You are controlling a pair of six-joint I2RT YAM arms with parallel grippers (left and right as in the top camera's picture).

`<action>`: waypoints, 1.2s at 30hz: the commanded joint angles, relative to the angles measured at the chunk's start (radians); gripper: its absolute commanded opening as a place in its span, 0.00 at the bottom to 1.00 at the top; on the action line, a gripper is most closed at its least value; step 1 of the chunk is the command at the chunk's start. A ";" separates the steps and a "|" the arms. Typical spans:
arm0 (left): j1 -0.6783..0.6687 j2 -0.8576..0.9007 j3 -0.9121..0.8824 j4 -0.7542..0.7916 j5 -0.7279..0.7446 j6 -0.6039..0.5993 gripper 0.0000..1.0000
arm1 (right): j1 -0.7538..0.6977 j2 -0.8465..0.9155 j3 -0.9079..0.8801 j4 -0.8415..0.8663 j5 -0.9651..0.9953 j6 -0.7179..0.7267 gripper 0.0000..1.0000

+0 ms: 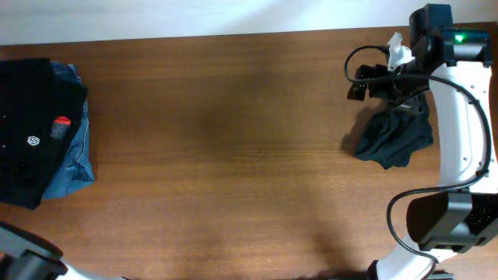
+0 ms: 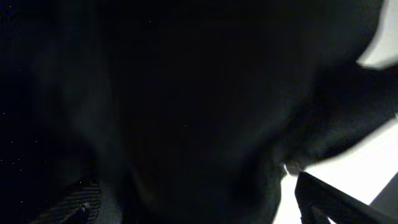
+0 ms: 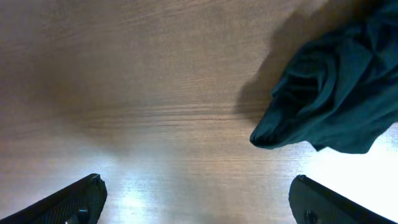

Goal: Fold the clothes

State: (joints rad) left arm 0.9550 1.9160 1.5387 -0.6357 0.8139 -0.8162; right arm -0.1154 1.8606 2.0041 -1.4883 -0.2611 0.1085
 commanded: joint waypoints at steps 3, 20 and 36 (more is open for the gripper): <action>0.037 -0.175 -0.003 -0.098 -0.167 0.116 0.99 | -0.009 0.001 -0.005 0.012 -0.017 -0.004 0.99; -0.070 -0.617 -0.003 -0.058 -0.100 0.482 0.99 | 0.043 -0.027 0.193 0.000 0.020 -0.147 0.99; -0.581 -0.587 -0.003 -0.033 -0.710 0.916 0.99 | 0.142 -0.029 0.454 -0.163 0.056 -0.157 0.99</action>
State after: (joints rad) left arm 0.4004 1.2934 1.5379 -0.7021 0.4641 0.0143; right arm 0.0269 1.8336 2.4569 -1.6474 -0.2222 -0.0368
